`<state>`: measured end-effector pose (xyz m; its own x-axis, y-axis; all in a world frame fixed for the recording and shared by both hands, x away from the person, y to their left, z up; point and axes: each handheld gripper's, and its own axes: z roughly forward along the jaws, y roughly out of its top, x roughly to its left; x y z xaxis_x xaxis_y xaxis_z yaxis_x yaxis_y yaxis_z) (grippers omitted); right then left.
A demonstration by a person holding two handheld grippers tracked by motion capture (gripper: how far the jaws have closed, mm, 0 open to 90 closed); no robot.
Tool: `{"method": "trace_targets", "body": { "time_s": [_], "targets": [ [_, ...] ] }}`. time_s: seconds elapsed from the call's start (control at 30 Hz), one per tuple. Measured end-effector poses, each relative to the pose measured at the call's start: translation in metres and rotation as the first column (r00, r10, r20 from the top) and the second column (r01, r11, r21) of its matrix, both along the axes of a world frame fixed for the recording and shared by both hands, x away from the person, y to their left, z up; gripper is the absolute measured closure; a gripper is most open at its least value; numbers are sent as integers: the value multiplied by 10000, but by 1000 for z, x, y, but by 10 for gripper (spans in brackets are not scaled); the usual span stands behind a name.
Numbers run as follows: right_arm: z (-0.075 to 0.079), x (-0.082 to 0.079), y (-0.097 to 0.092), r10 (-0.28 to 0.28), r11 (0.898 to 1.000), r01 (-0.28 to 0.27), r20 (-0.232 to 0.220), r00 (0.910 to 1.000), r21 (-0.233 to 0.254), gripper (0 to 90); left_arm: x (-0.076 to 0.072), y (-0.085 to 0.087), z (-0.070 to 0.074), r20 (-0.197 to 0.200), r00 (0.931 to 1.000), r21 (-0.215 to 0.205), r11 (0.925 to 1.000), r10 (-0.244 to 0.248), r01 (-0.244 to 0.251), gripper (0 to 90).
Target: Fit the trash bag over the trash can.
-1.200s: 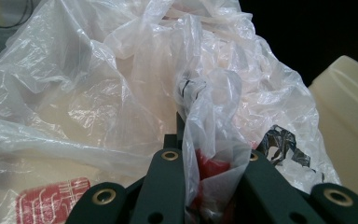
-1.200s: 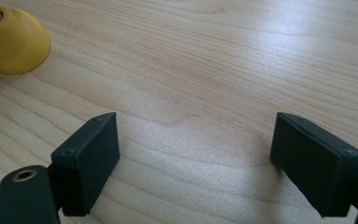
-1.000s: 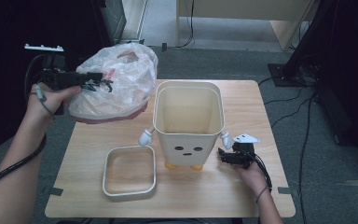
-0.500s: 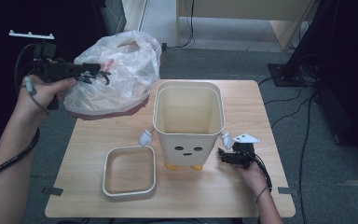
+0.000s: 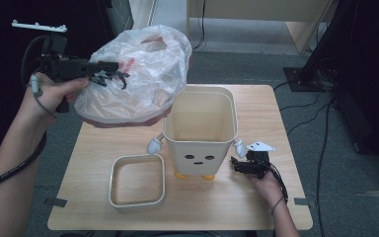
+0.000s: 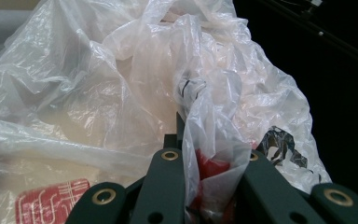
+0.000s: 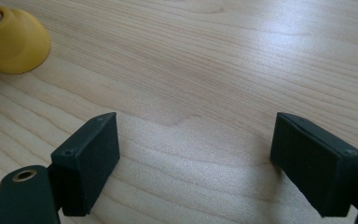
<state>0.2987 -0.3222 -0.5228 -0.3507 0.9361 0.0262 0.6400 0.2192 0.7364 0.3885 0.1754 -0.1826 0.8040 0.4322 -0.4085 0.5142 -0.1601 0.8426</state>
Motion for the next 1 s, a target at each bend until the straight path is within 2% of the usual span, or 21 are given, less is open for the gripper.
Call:
{"method": "trace_targets", "body": {
  "time_s": [0.03, 0.07, 0.1, 0.2, 0.33, 0.47, 0.73, 0.8, 1.0],
  "targets": [
    [0, 0, 0, -1, 10000, 1, -3, 10000, 1, 153, 0, 0, 0, 0, 10000, 0, 10000, 0, 0, 876],
    [0, 0, 0, -1, 10000, 1, -1, 10000, 0, 152, -3, -8, 3, 64, 9997, 22, 9997, -224, 224, 876],
    [0, 0, 0, -1, 10000, 1, -1, 10000, 0, 152, -3, -8, 3, 64, 9997, 22, 9997, -224, 224, 876],
    [0, 0, 0, -1, 10000, 1, -1, 10000, 0, 153, -7, -22, 6, 115, 9982, -1, 9982, -593, 593, 876],
    [0, 0, 0, 0, 10000, 0, -2, 10000, 2, 153, -11, -34, 4, 188, 9966, 94, 9968, -797, 795, 875],
    [0, 0, 0, -3, 10000, 3, -2, 10000, 2, 152, -13, -48, 0, 66, 9943, 90, 9943, -1066, 1066, 875],
    [0, 0, 0, -1, 10000, 1, -3, 10000, -3, 152, -16, -79, -4, -107, 9841, -49, 9842, -1772, 1772, 875],
    [0, 0, 0, 1, 10000, -1, -5, 10000, -2, 152, -17, -87, -6, -64, 9822, 15, 9822, -1876, 1876, 875],
    [0, 0, 0, 8, 10000, -8, -2, 10000, -3, 153, -18, -109, -15, -279, 9768, -28, 9772, -2124, 2124, 874]
  ]
}}
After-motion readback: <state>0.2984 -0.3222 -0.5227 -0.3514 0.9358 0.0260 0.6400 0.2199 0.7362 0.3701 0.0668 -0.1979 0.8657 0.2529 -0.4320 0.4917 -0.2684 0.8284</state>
